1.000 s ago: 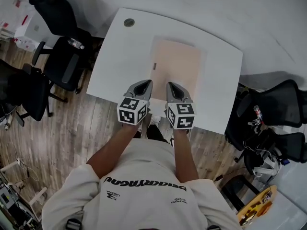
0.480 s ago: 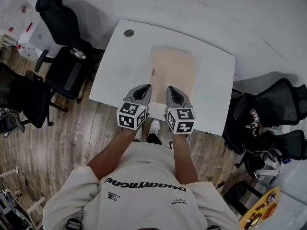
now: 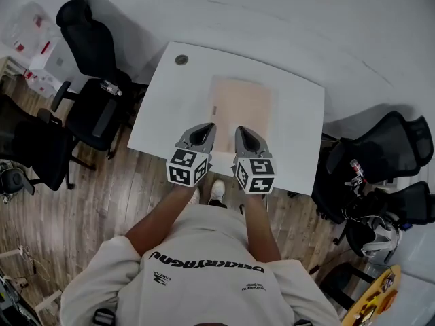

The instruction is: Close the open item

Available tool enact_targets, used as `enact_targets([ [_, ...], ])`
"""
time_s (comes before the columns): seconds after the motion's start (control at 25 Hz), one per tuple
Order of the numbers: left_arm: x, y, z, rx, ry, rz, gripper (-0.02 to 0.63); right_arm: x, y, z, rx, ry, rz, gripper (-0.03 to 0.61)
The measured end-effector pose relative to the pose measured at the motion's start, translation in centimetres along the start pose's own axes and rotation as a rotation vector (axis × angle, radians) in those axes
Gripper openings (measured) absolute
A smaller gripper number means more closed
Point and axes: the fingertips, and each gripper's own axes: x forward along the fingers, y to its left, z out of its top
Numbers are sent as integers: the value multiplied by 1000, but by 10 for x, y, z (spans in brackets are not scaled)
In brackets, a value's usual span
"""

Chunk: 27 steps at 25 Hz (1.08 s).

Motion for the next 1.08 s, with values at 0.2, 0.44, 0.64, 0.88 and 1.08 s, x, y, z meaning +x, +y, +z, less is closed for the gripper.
enact_targets([
  [0.2,3,-7,16,31,-34,-5,3,-6,-2,15,-14,-38,-9,0],
  [0.44,4,-9,36,62,-76,-7,3,-9,-3,27,-19,-69,-18,0],
  [0.64,5,-13,45,75,-93,-13,3,-12,-4,36,-28,-91,-21,0],
  [0.88,6,-18,57,87,-116,-19,3,-12,-3,50,-41,-126,-23,0],
  [1.08,6,-19,67,115,-139,-19,3,-14,-7,62,-41,-158,-33,0],
])
